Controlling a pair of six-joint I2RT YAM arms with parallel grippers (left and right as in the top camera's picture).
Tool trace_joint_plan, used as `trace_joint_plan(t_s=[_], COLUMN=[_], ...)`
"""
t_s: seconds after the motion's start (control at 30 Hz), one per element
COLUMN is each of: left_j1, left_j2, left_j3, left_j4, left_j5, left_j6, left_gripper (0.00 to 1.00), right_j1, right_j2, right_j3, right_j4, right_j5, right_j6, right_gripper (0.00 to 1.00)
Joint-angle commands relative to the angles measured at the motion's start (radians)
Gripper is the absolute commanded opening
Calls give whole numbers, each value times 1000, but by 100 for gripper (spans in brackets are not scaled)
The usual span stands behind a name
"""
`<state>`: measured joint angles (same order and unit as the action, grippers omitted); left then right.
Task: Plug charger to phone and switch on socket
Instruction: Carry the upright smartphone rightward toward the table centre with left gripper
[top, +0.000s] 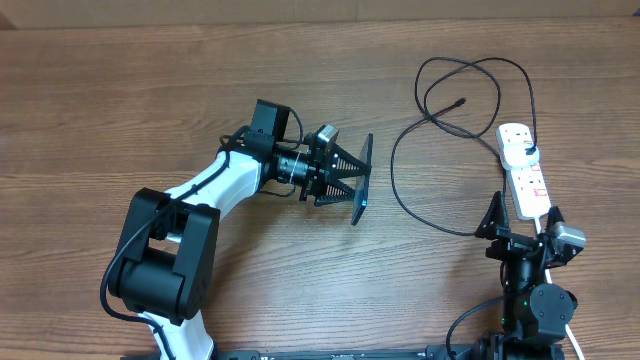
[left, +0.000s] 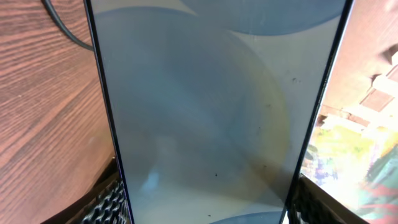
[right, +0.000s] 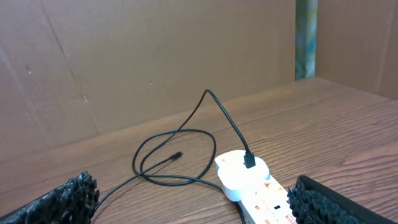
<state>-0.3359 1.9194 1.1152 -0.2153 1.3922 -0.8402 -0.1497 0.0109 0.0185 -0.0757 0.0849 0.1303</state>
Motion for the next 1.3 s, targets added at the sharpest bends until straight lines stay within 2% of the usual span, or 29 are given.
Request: trace_joint_plan(t_s=[0.0, 0.33, 0.67, 1.0, 1.27], left_j1=[-5, -10, -13, -13, -13], left_j2=[-5, -22, -142, -286, -298], left_j3=[0, 0, 0, 0, 0], left_j4=[7, 7, 7, 7, 7], left_j5=[83, 110, 108, 64, -16], left_j6=[-14, -29, -63, -106, -98], left_gripper=[26, 22, 22, 23, 26], right_j1=[3, 3, 3, 3, 3], right_j2=[-8, -8, -8, -8, -8], right_j3=[-11, -11, -11, -11, -11], right_j4=[3, 3, 3, 3, 3], right_j5=[2, 2, 2, 2, 2], right_j6=[-5, -5, -5, -5, -5], right_gripper=[100, 100, 100, 100, 100])
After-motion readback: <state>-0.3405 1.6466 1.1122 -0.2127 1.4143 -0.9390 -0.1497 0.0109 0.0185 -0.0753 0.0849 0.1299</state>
